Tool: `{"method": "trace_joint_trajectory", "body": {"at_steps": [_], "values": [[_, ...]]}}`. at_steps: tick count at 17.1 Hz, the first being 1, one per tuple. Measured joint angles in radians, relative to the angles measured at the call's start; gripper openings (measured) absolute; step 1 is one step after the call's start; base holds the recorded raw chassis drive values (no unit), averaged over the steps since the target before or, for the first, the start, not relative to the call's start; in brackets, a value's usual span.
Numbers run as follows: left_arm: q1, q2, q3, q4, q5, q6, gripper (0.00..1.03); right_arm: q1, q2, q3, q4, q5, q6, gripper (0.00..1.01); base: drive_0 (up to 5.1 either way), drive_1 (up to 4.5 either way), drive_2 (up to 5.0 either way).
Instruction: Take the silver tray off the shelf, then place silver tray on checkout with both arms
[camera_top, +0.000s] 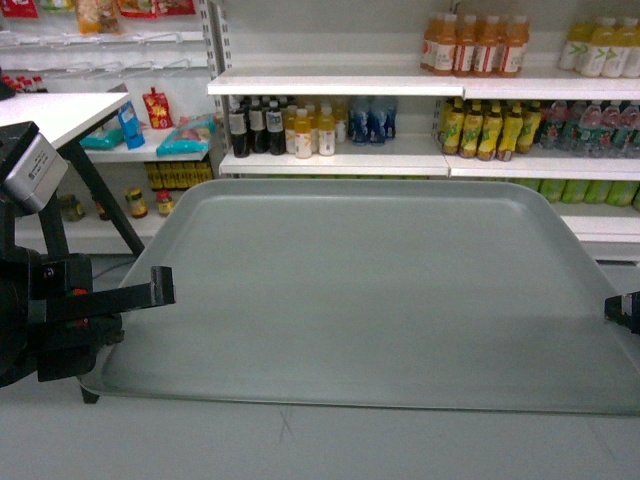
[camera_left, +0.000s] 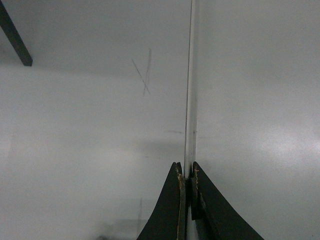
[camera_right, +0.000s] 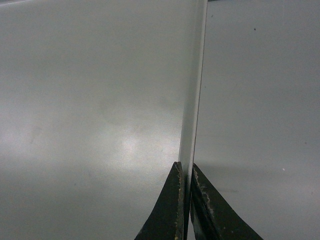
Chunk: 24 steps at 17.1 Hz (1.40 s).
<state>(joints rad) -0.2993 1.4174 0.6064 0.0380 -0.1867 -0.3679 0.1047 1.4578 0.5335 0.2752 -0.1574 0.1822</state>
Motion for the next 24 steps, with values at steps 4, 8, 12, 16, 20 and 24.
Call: {"method": "trace_joint_trajectory", "body": {"at_steps": [4, 8, 12, 16, 20, 24], "values": [[-0.001, -0.003, -0.004, 0.005, 0.0, -0.003, 0.03, -0.001, -0.002, -0.002, 0.002, 0.0, 0.0, 0.02, 0.0, -4.27, 4.2], [-0.002, -0.003, -0.002, 0.006, 0.0, -0.002, 0.03, -0.001, 0.0, -0.002, 0.003, 0.0, 0.0, 0.02, -4.8, 2.6, 2.6], [-0.001, -0.003, -0.002, 0.005, 0.0, -0.002, 0.03, -0.001, 0.0, -0.002, 0.003, 0.0, 0.001, 0.02, -4.9, 2.45, 2.4], [-0.001, -0.003, -0.002, 0.003, 0.0, -0.002, 0.03, 0.0, 0.0, -0.002, 0.001, 0.0, 0.001, 0.02, -5.0, 2.4, 2.4], [-0.001, -0.002, -0.002, 0.003, 0.0, -0.003, 0.03, 0.0, 0.0, -0.002, 0.002, 0.0, 0.001, 0.02, -5.0, 2.41, 2.4], [-0.001, -0.002, -0.002, 0.005, -0.001, -0.003, 0.03, 0.0, 0.0, -0.002, 0.003, 0.0, 0.001, 0.02, -5.0, 2.41, 2.4]]}}
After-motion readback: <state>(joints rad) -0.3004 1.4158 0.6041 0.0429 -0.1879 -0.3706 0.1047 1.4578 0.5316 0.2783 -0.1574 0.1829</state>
